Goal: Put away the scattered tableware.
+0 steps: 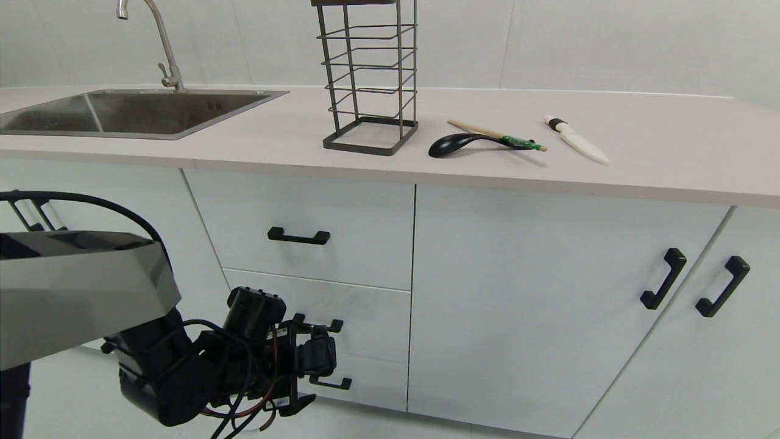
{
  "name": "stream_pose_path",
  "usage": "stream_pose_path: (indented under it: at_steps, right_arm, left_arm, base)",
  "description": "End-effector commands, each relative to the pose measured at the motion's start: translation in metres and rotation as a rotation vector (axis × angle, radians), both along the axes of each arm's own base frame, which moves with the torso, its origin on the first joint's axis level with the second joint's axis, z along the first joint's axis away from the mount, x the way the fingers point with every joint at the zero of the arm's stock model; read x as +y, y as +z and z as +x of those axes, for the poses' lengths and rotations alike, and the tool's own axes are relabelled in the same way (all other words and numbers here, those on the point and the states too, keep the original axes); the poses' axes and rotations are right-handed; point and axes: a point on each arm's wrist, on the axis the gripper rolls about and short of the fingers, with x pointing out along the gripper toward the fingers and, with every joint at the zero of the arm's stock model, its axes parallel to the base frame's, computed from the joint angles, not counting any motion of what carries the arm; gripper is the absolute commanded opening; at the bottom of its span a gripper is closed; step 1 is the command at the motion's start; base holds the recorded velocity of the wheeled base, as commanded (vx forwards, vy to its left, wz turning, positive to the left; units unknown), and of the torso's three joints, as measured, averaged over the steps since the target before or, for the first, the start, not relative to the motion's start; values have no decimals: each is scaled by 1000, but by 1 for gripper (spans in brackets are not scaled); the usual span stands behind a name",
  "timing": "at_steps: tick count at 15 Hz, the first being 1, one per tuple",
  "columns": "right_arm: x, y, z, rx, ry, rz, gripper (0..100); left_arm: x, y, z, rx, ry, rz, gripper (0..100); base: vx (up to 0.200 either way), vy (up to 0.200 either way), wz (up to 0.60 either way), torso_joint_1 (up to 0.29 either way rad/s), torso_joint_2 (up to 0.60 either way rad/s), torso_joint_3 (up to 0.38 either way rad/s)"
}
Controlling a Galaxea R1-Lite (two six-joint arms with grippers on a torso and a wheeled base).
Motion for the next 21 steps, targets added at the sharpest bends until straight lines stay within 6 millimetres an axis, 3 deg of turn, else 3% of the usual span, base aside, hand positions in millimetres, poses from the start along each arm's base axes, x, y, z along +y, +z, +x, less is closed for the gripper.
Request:
stream_pose_path:
  at_steps: [1, 12, 15, 21]
  right_arm:
    - [0, 0, 0, 0, 0, 0, 0]
    - [0, 0, 0, 1, 0, 0, 0]
    - [0, 0, 0, 1, 0, 0, 0]
    - [0, 0, 0, 1, 0, 0, 0]
  left_arm:
    - [-3, -13, 8, 7, -1, 2, 100]
    - [-4, -46, 50, -115, -99, 27, 100]
    - [-3, -59, 50, -77, -96, 33, 100]
    - [-2, -59, 40, -49, -105, 40, 100]
  base:
    - [0, 0, 0, 0, 0, 0]
    - [0, 0, 0, 0, 0, 0]
    - [0, 0, 0, 0, 0, 0]
    - [0, 0, 0, 0, 0, 0]
